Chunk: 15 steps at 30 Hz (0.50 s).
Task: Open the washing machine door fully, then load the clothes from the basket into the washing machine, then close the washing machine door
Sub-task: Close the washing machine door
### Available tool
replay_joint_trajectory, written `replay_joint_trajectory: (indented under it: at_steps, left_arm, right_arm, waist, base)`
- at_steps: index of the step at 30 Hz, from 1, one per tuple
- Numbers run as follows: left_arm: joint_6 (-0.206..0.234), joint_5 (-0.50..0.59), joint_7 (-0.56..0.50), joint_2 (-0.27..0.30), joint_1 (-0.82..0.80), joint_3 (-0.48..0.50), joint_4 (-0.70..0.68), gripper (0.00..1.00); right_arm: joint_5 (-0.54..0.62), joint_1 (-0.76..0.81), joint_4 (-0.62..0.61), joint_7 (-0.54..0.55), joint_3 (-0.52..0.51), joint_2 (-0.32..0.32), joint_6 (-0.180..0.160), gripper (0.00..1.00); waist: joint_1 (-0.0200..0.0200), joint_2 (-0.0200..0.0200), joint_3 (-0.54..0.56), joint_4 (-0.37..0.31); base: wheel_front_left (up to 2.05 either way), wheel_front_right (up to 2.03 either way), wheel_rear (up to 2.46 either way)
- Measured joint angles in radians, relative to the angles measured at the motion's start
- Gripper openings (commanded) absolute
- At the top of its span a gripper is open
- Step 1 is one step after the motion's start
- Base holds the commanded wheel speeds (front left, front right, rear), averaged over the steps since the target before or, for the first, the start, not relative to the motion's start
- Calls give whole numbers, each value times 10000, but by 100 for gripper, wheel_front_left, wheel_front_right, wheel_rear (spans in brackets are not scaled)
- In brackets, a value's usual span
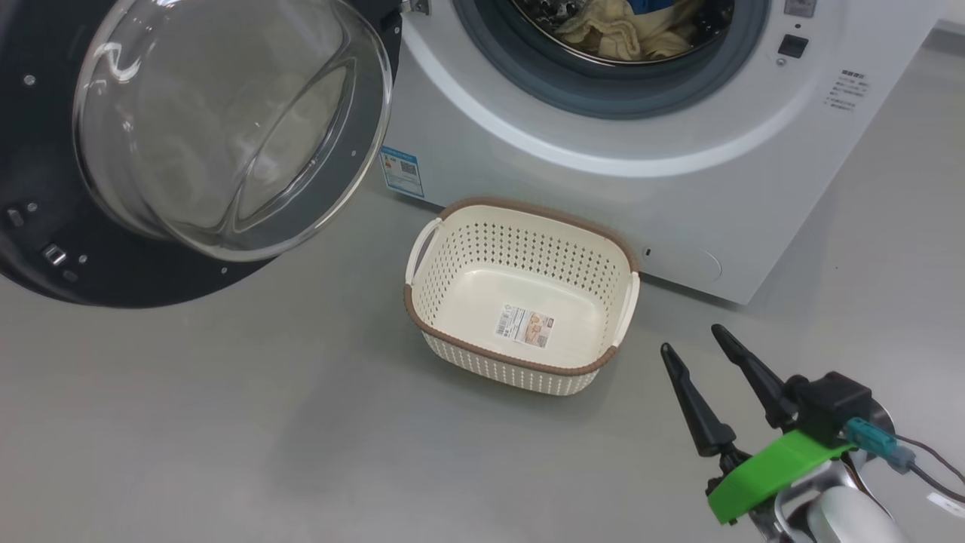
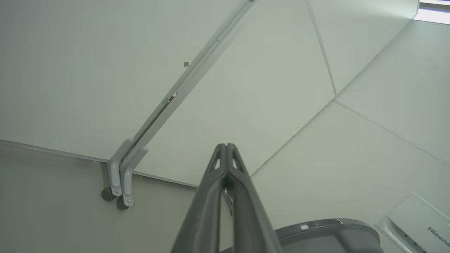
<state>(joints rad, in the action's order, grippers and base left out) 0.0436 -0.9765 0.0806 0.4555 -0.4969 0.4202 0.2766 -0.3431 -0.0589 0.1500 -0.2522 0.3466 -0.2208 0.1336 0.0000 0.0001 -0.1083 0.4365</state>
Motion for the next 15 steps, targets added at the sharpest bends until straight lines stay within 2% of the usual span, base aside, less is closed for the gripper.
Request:
replay_joint_trajectory:
  at_steps: [9, 15]
  left_arm:
    - [-439, -1066, -646, 610, -1943, 366, 2479, 0]
    - [-1030, -2004, -1365, 953, -2457, 876, 4052, 0]
  right_arm:
    - [-2, -384, -140, 52, 102, -357, 0, 100]
    - [-2, -571, -360, 290, 174, -625, 0, 100]
  waist:
    - [0, 0, -523, -226]
    - [0, 0, -894, -482]
  base:
    - [0, 0, 0]
    - [0, 0, 0]
